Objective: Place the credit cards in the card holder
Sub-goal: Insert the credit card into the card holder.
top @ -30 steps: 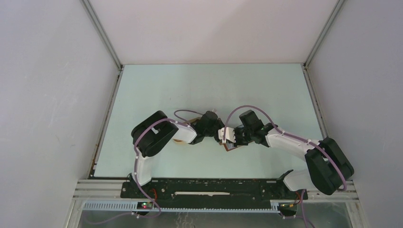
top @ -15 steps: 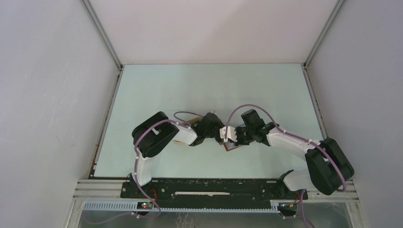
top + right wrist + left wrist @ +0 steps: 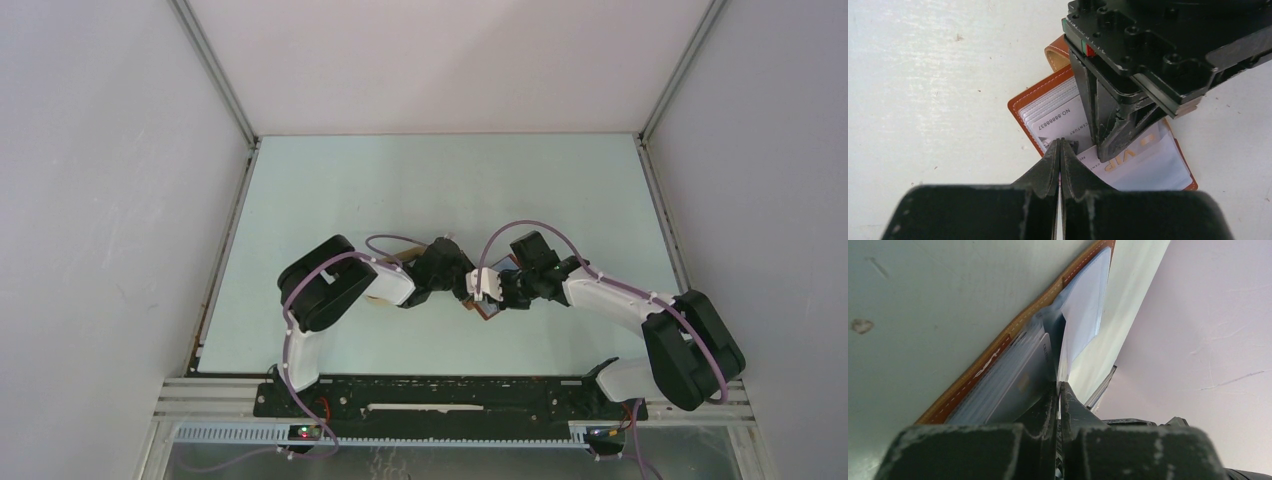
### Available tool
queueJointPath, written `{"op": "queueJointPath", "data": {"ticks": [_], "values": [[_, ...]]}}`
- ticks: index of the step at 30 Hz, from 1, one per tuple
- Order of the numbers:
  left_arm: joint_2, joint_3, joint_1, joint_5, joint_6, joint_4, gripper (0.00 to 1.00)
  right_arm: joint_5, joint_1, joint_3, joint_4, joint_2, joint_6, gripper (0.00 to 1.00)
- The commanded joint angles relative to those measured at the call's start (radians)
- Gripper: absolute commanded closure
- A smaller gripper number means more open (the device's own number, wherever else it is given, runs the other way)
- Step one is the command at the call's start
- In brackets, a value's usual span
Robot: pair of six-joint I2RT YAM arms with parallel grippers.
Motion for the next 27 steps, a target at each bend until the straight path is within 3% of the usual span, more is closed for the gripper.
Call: {"op": "queueJointPath", "data": {"ticks": [1, 11, 27], "values": [[-0.009, -0.042, 0.004, -0.018, -0.034, 0.001, 0.95, 0.02, -0.009, 0.015, -0.035, 0.0, -0.009, 0.94], [-0.043, -0.082, 0.004, -0.03, -0.051, 0.017, 0.97, 0.023, -0.002, 0.025, -0.028, -0.002, 0.007, 0.94], [0.042, -0.03, 0.004, 0.025, -0.076, 0.062, 0.95, 0.062, -0.055, 0.044, -0.035, 0.031, 0.032, 0.94]]}}
